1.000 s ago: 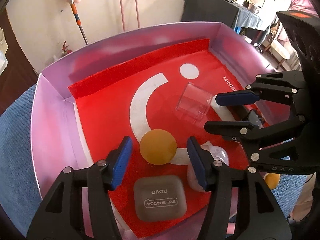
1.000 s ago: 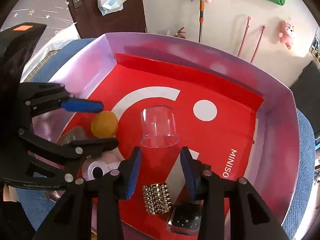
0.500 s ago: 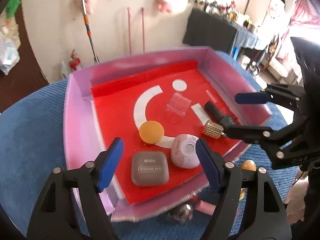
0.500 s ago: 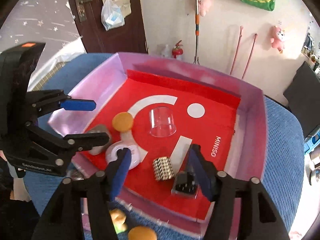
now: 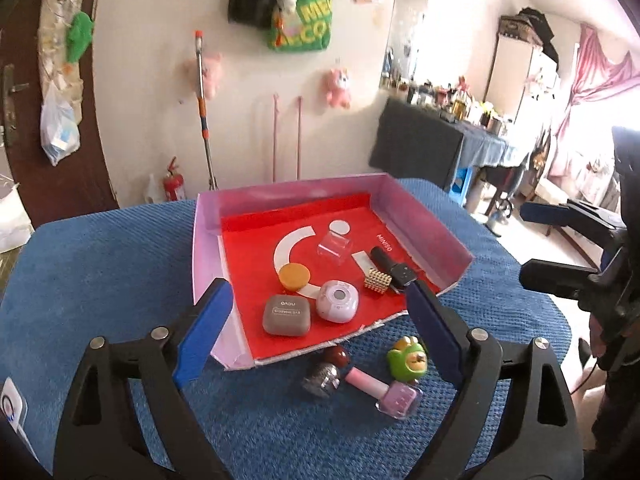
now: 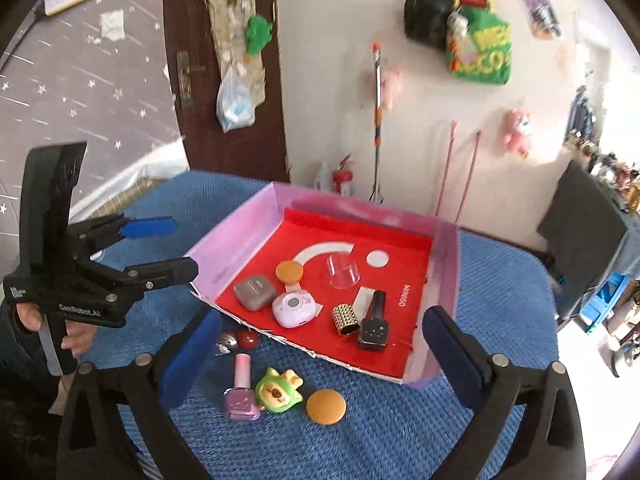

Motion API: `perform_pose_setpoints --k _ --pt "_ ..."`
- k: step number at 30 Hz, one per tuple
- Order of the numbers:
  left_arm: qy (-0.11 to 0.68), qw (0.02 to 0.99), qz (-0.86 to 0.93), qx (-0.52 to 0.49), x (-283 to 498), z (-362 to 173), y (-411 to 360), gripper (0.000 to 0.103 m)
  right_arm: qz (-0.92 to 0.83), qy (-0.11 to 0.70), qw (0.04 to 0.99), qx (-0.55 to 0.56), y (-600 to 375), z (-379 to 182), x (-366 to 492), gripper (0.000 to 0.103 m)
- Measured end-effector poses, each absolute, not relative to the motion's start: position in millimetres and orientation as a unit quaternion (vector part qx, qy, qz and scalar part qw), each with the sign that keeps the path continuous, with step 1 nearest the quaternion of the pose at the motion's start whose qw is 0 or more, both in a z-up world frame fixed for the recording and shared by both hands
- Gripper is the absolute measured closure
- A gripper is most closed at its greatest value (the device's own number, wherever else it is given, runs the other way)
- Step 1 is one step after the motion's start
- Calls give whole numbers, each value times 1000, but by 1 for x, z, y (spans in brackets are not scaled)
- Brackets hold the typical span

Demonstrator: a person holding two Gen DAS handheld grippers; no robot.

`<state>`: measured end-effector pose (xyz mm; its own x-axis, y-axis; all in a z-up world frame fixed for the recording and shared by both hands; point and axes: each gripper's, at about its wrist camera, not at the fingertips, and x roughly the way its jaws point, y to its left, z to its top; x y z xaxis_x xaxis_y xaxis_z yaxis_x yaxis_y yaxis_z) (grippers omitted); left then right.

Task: Organize rigid objects
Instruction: 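Withdraw both tools from the box back over the table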

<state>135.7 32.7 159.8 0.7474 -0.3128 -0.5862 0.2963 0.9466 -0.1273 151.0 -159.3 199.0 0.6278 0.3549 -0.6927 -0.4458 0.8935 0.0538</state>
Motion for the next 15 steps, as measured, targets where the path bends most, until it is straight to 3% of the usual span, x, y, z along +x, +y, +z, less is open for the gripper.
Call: perform_pose_setpoints --k 15 --pt "263 956 -130 -10 57 135 25 5 147 295 942 -60 -161 182 55 0"
